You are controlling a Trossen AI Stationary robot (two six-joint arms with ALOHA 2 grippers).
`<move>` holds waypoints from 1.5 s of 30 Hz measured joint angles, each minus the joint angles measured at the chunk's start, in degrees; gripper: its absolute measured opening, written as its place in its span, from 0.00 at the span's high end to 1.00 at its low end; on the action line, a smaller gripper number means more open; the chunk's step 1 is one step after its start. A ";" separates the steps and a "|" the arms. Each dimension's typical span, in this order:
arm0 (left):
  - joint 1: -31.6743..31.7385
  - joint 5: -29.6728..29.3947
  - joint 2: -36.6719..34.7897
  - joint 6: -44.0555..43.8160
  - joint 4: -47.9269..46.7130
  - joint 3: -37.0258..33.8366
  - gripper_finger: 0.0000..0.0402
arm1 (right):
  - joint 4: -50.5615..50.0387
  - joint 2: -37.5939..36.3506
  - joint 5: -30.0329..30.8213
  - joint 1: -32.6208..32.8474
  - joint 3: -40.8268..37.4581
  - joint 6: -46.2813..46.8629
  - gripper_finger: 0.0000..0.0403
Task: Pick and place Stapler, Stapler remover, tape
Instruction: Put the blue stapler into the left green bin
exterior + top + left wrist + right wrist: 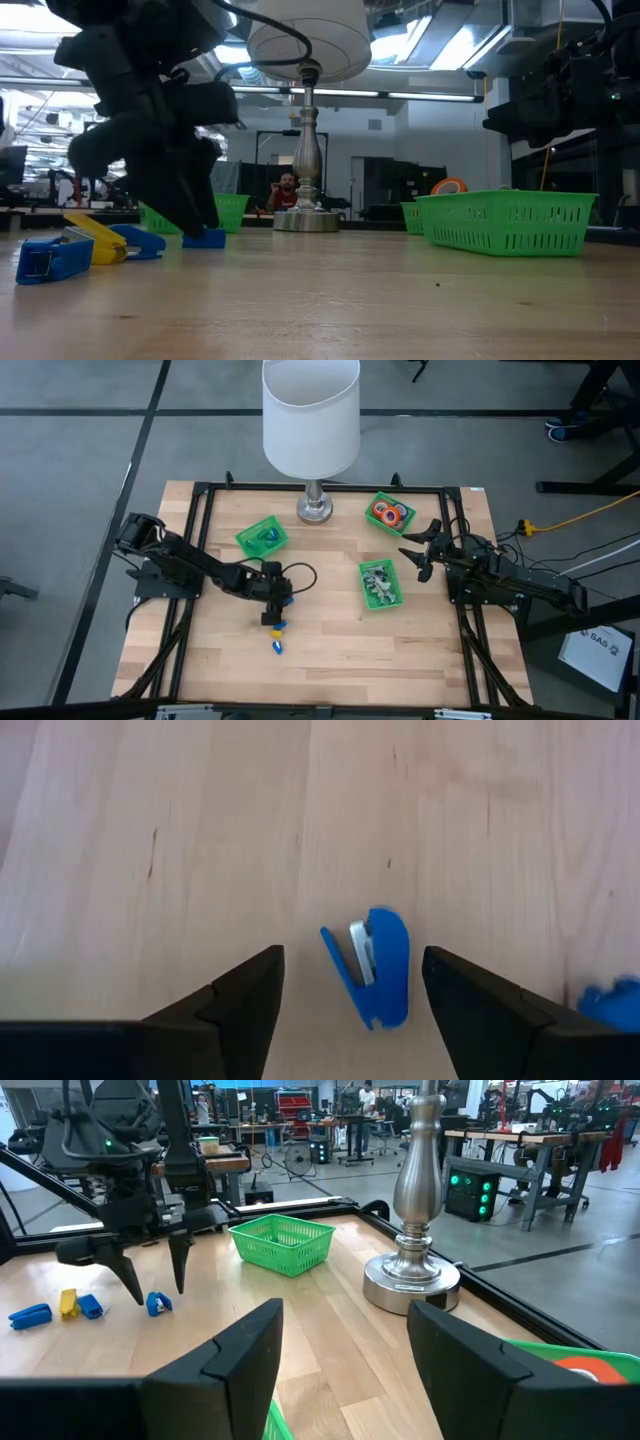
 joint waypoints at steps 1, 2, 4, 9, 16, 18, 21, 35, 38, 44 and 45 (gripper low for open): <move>0.00 -0.06 0.23 -0.63 0.67 0.00 0.41 | 0.00 0.02 0.02 0.00 0.00 0.00 0.45; 0.00 -0.13 0.30 -1.13 0.96 0.00 0.41 | 0.02 0.00 0.00 0.00 0.00 0.01 0.45; 0.00 -0.18 0.30 -2.16 1.54 0.00 0.41 | 0.00 0.01 0.01 0.00 0.00 0.00 0.45; 0.00 -0.24 0.30 -5.68 0.96 0.00 0.49 | 0.00 0.02 0.00 0.00 -0.02 0.00 0.45; 0.00 -0.29 0.74 -9.84 0.38 -0.76 0.68 | 0.00 0.02 0.00 0.00 0.00 0.01 0.45; -0.02 -0.36 1.66 -10.67 0.89 -1.04 0.72 | 0.00 0.01 0.00 0.00 0.00 0.01 0.45; -0.07 -0.71 3.58 -11.38 1.72 -0.85 0.76 | 0.02 0.00 0.00 0.00 0.00 0.02 0.45; 0.02 -3.45 0.18 -3.32 -1.44 -1.36 0.87 | 0.02 0.02 0.00 0.00 0.00 0.01 0.45; 0.18 -8.01 -3.61 -1.75 -4.51 -1.25 0.87 | 0.02 0.00 0.00 0.00 0.00 0.02 0.45; 2.99 -14.16 -13.00 -1.51 -13.76 -1.25 0.87 | 0.01 0.01 0.00 0.00 0.00 0.00 0.45; 3.66 -15.31 -14.71 -1.30 -15.14 -1.25 0.87 | 0.02 0.02 0.02 -0.02 0.00 0.00 0.45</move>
